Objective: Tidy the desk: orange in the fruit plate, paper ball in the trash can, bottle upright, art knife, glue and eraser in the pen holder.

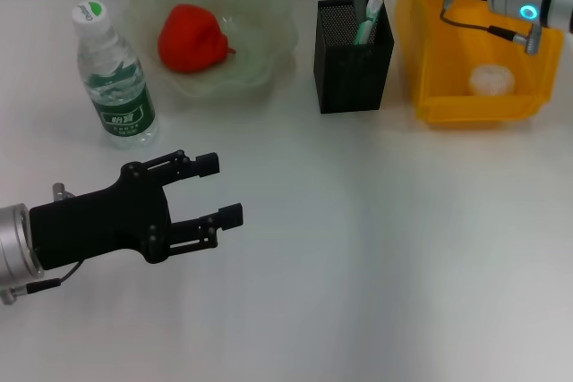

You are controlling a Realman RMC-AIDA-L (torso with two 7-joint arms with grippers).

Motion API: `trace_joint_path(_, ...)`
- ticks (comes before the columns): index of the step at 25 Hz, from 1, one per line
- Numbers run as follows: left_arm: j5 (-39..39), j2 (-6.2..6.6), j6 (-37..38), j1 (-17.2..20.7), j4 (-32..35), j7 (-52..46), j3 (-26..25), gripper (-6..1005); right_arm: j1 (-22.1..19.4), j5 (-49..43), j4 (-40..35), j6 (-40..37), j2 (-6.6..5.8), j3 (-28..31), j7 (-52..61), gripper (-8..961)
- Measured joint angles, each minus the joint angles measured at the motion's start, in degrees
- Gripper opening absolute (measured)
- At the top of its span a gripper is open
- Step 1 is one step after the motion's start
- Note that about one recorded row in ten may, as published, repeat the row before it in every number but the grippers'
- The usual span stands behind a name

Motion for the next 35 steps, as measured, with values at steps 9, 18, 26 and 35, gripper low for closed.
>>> trace_joint_path(9, -0.05, 0.40, 0.45, 0.31, 0.00, -0.10, -0.77, 786, 0.35, 2.90, 3.78, 0.96, 0.12, -0.02, -8.26, 205)
trace_joint_path(18, -0.13, 0.31, 0.94, 0.98, 0.01, -0.09, -1.42, 786, -5.54, 24.51, 4.28, -10.98, -0.19, 0.77, -12.45, 560)
trace_joint_path(26, -0.15, 0.14, 3.80, -0.17, -1.33, -1.26, -2.38, 786, -14.89, 27.30, 4.84, -41.18, -1.63, 0.01, -8.24, 671)
trace_joint_path(35, 2.11, 1.64, 3.42, -1.88, -2.07, -1.35, -1.51, 786, -17.68, -0.61, 5.36, -41.25, -2.31, 0.31, -10.55, 713)
